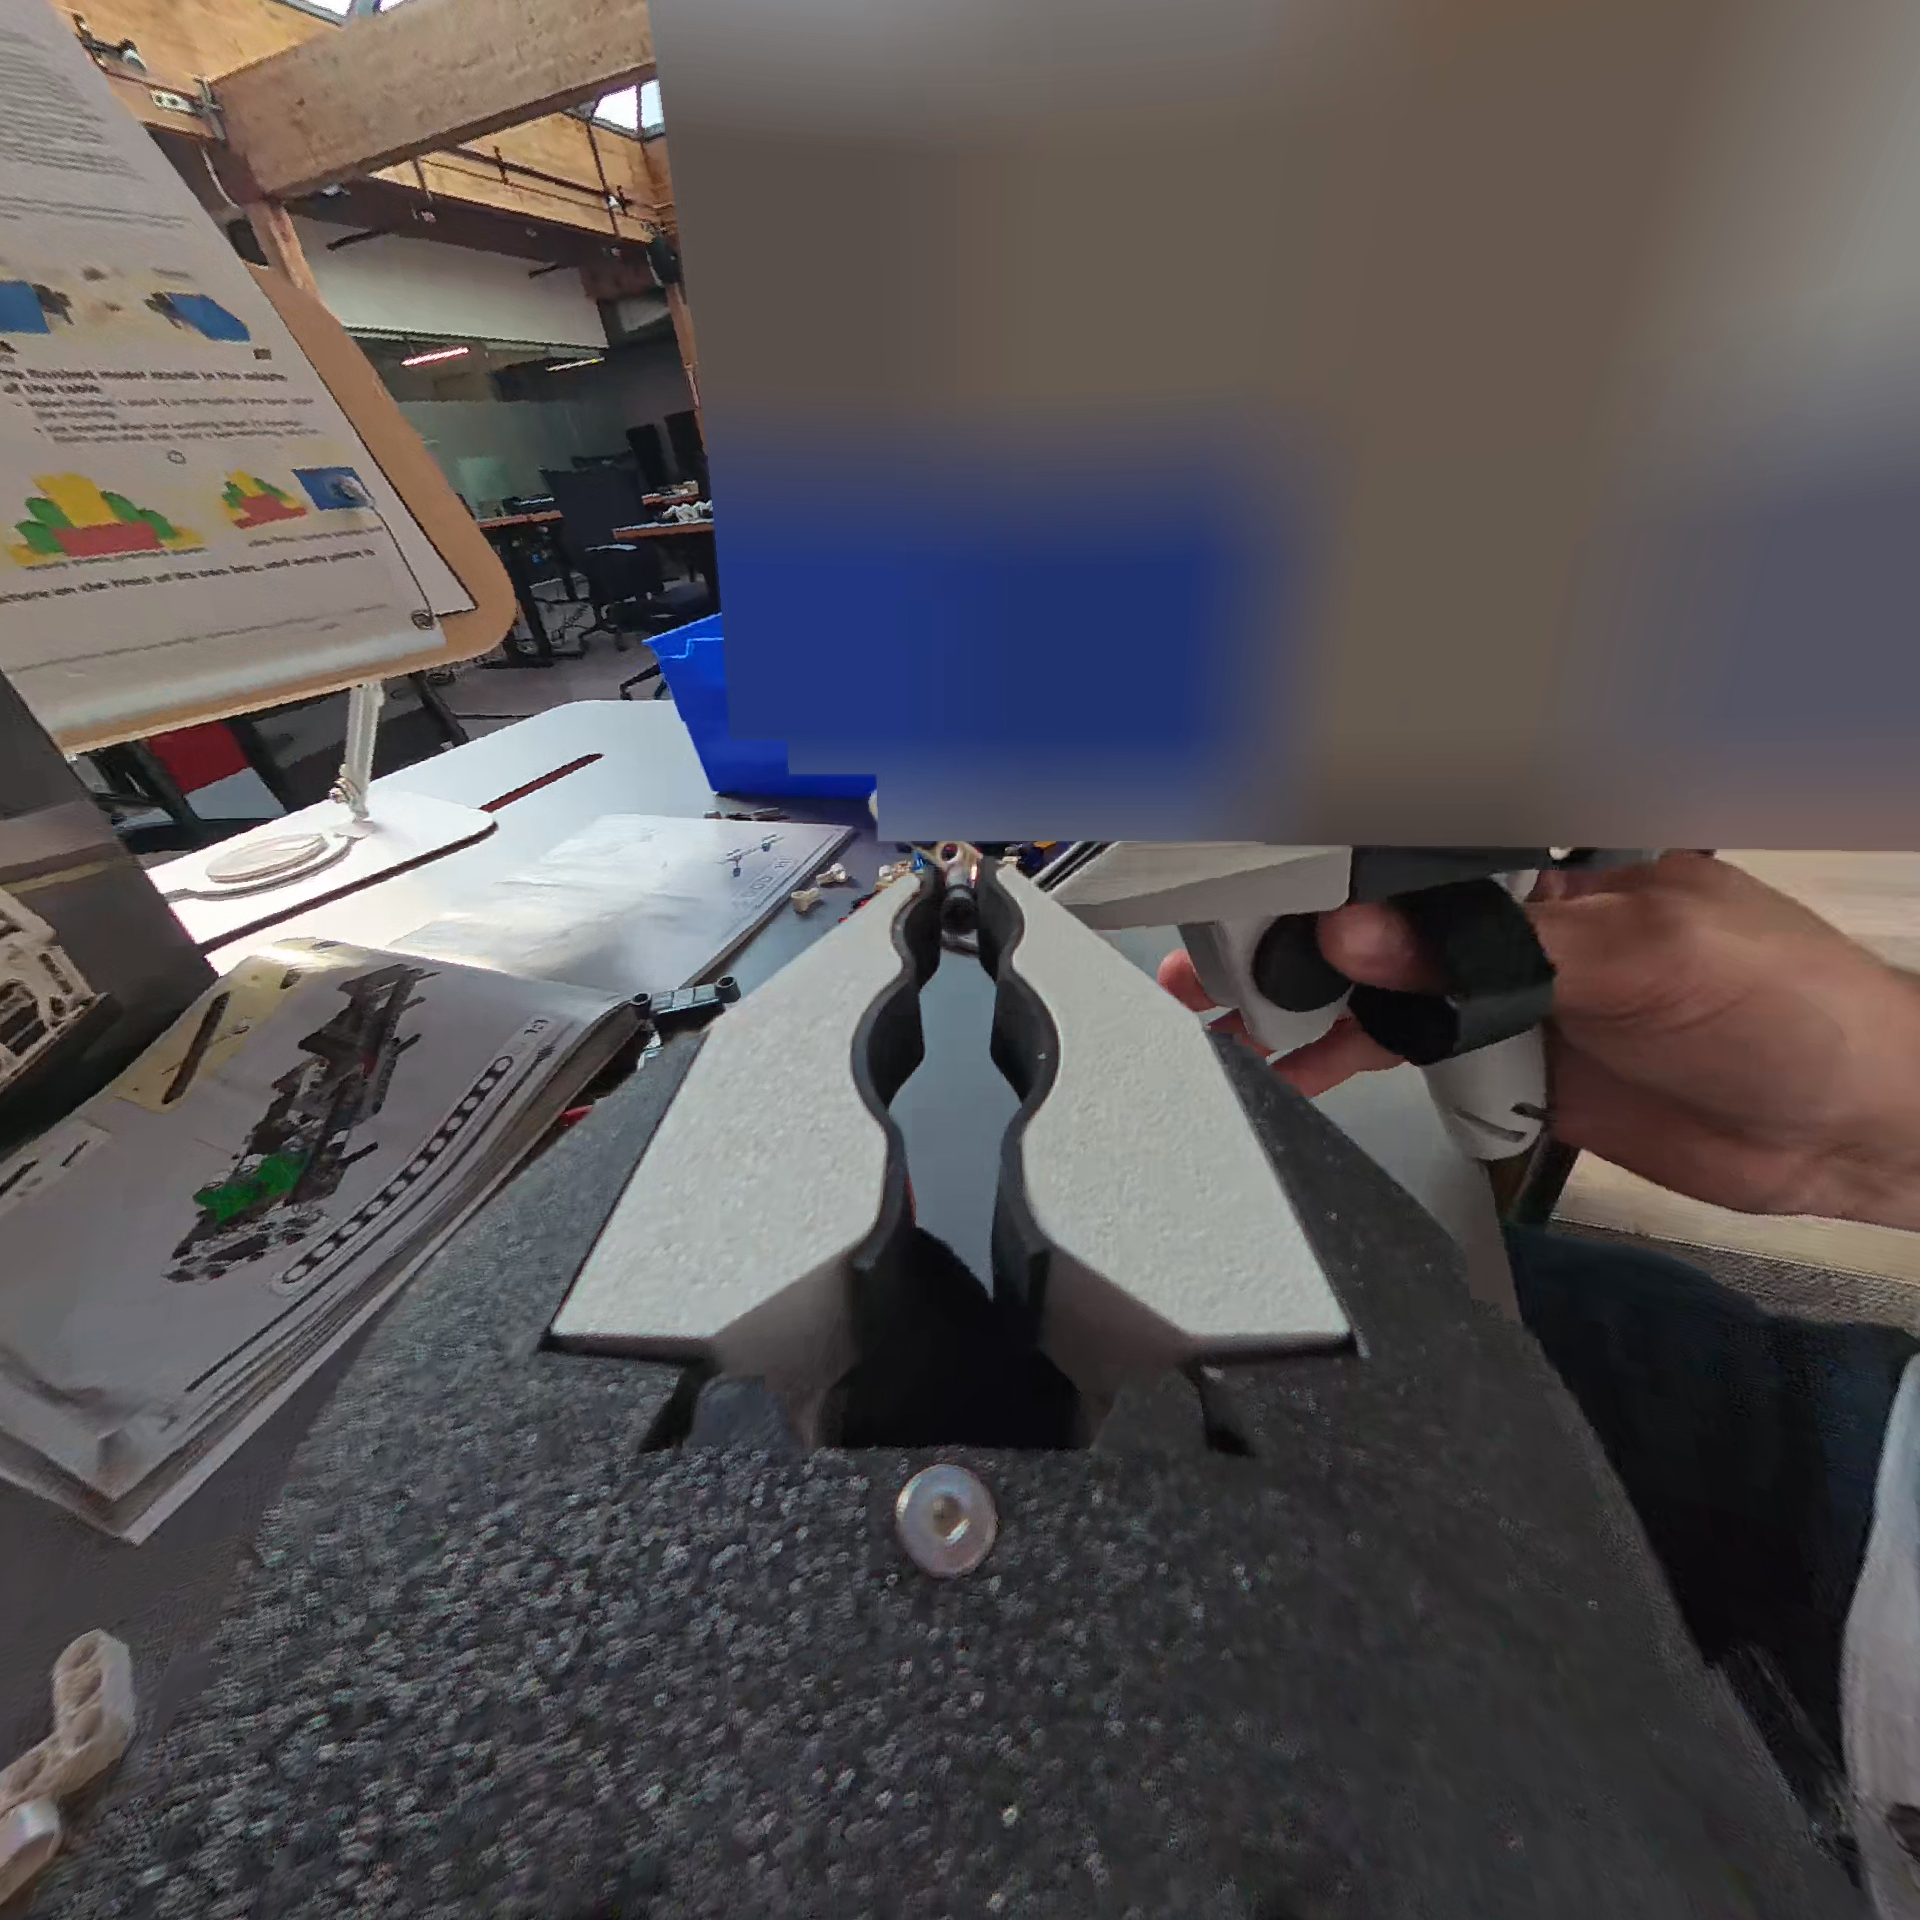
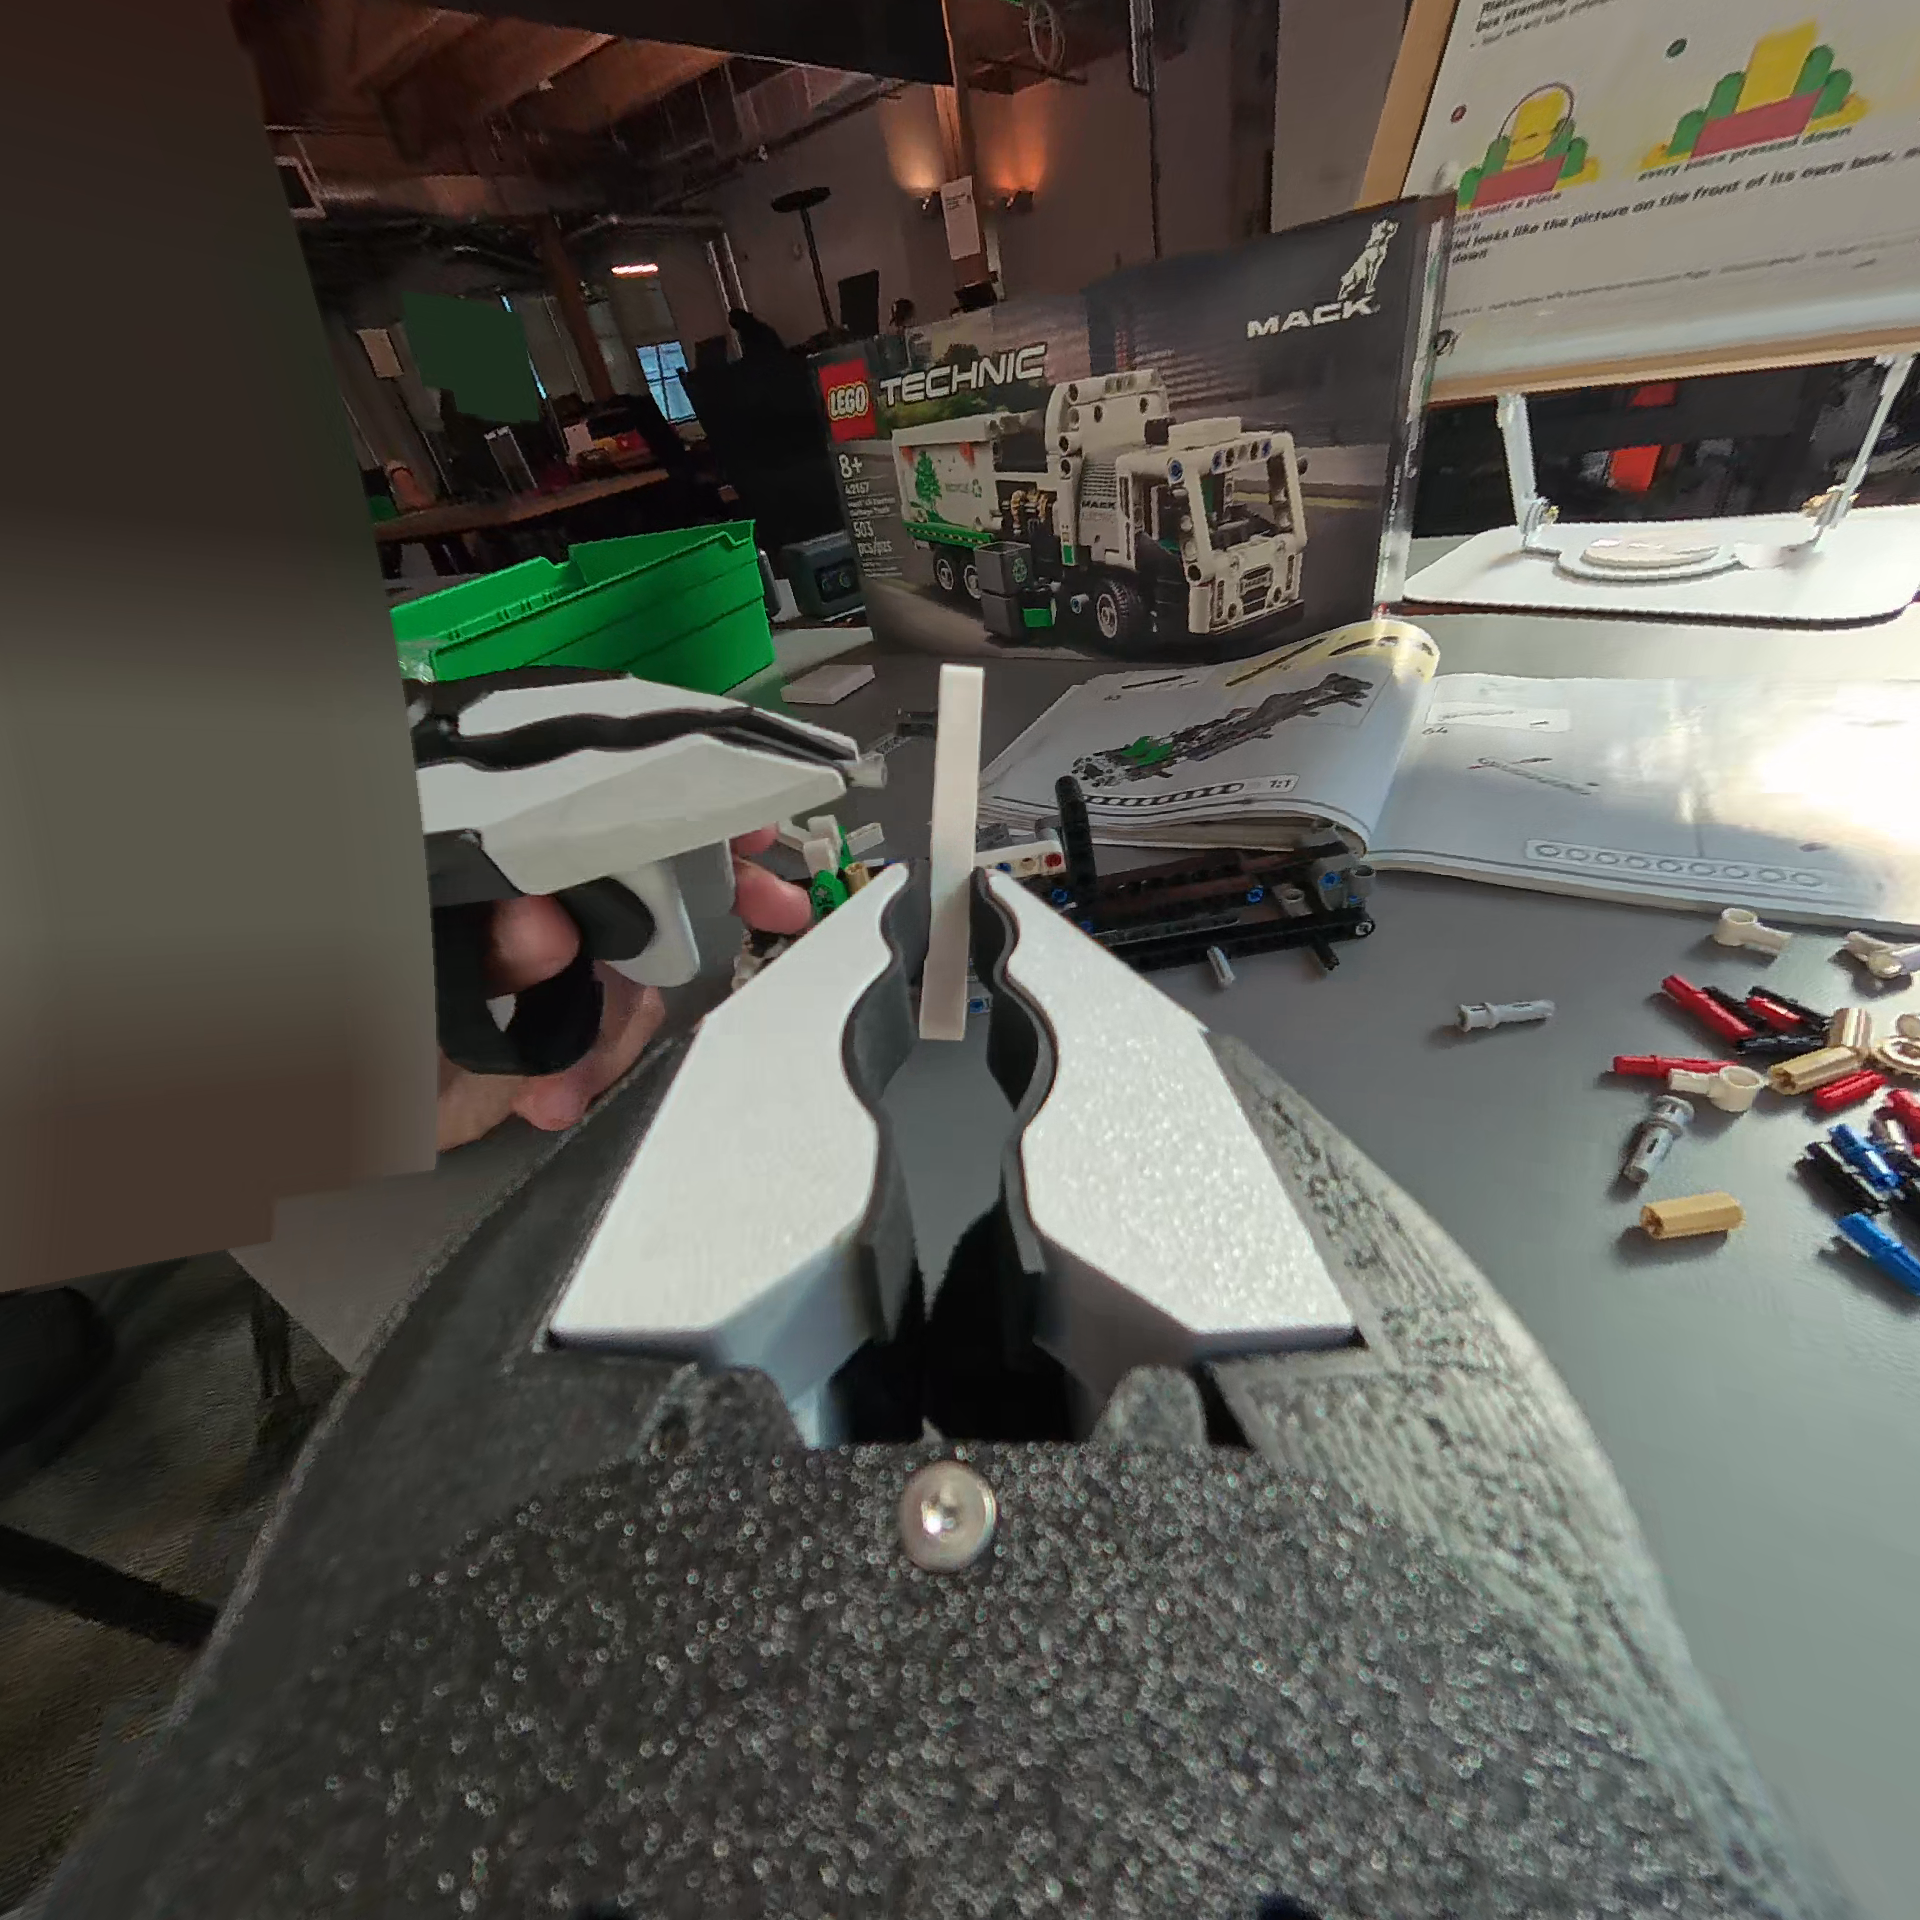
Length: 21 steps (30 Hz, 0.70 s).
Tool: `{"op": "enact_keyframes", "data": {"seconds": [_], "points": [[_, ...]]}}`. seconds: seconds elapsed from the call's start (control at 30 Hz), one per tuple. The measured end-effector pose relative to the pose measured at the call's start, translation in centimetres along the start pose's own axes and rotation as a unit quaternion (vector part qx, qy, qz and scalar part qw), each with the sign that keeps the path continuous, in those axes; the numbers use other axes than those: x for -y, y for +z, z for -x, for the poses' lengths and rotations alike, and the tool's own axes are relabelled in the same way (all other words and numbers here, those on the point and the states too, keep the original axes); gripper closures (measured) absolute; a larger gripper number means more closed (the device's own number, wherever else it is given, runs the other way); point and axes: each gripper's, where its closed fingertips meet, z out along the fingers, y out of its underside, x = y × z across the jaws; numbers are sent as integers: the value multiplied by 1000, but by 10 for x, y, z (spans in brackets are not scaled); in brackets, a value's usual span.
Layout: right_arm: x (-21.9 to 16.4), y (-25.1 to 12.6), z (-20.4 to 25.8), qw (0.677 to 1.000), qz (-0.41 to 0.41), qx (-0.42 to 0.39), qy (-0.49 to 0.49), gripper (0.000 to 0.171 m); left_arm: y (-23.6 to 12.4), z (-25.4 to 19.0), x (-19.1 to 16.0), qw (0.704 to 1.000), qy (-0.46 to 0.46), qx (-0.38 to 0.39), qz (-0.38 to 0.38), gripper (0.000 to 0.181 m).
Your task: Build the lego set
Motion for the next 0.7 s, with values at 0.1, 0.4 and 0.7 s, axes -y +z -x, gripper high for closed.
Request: {"op": "enact_keyframes", "data": {"seconds": [0.1,0.4,0.7], "points": [[7,4,2,998,-8,-25,-52,165,0,11,-3,999,-47,13,4,177],[35,26,12,992,-61,-55,-92,165,-8,28,29,990,-116,16,-73,178],[30,35,17,990,-81,-35,-109,165,-11,39,27,987,-142,24,-69,177]]}}
